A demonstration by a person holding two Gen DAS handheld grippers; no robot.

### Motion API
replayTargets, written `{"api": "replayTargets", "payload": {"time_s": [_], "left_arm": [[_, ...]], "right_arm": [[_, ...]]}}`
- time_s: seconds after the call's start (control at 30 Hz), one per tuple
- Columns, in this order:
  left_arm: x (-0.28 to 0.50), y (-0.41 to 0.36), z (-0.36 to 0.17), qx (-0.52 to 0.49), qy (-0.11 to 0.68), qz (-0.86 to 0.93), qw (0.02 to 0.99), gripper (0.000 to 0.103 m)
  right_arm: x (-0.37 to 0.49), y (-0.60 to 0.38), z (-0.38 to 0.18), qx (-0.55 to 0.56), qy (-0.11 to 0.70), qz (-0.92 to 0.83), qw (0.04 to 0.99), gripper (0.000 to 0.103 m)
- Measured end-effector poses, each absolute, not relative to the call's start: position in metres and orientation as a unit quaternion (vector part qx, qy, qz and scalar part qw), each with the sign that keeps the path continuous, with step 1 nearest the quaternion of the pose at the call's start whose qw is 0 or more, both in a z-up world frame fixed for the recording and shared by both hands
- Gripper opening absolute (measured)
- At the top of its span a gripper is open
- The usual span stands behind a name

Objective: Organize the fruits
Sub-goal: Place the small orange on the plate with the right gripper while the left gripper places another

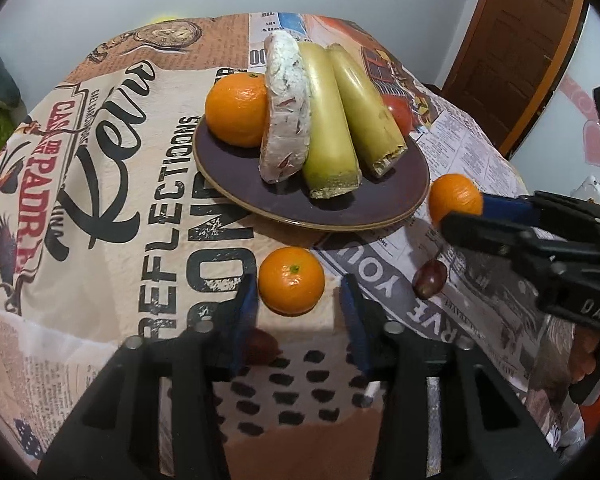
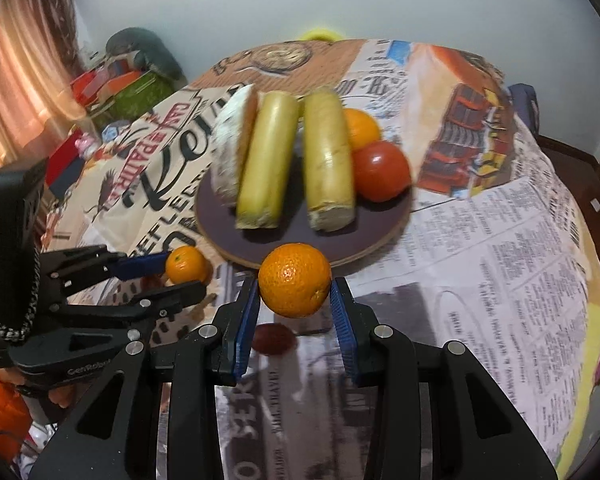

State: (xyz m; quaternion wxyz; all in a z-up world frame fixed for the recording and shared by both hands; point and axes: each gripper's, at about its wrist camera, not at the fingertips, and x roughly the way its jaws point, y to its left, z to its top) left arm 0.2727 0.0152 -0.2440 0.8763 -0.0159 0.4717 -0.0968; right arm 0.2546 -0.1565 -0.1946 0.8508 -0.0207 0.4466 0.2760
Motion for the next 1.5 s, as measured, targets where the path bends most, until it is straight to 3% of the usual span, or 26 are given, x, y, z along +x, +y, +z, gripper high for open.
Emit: {"api": "replayTargets", "payload": {"time_s": [0.03, 0.77, 1.5], "left_arm": [[0.274, 0.015, -0.244, -0.016, 0.471, -0.094, 0.877, 0.033], [0.277, 0.036, -0.201, -0.035, 0.415, -0.077, 0.906, 0.033], [0.319, 0.044, -0.222, -0.05, 0.429, -0.058, 0.9, 0.033]], "right_arm": [[0.256, -0.158, -0.194, -0.019, 0.446, 0.274, 0.852, 0.033], [0.271, -0.155, -0.182, -0.002, 0.426, 0.274, 0.862, 0.033], [0.286, -0.128, -0.204, -0.027, 0.441, 0.294, 0.847, 0.033]]}}
